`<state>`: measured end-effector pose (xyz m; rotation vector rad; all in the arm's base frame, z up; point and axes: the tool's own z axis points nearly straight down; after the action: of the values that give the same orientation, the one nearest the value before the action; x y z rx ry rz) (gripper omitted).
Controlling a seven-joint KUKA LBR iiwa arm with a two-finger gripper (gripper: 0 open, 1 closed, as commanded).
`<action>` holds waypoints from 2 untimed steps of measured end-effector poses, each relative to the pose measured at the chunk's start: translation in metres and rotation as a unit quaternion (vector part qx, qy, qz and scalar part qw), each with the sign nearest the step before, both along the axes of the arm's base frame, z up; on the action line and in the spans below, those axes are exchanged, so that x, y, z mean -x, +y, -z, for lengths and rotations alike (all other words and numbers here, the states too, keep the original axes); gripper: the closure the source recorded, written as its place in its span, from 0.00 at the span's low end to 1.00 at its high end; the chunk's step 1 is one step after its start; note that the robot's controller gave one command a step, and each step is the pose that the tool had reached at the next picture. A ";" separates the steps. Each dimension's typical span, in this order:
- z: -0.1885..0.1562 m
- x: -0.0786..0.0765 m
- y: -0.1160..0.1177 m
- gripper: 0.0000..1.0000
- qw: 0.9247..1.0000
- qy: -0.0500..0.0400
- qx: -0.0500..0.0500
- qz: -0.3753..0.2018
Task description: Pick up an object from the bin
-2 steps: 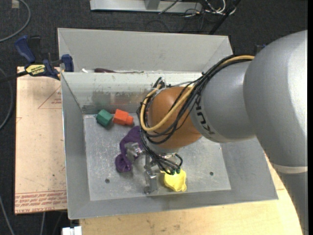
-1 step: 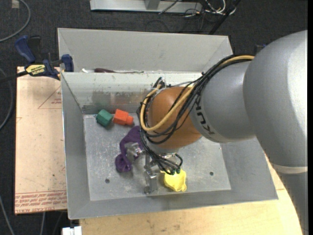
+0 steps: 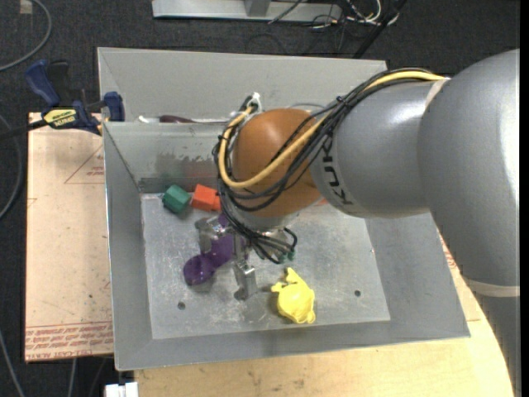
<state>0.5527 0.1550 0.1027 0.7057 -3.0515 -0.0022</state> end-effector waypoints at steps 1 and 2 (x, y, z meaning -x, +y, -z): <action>-0.026 -0.031 0.016 0.00 1.000 -0.010 -0.005 -0.004; 0.032 -0.041 0.011 1.00 0.990 -0.002 -0.003 -0.141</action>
Offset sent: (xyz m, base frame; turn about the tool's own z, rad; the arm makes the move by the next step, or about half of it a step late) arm 0.0397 0.0095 -0.0327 -0.2868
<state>0.5935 0.1655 0.0710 1.1306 -2.9256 -0.0073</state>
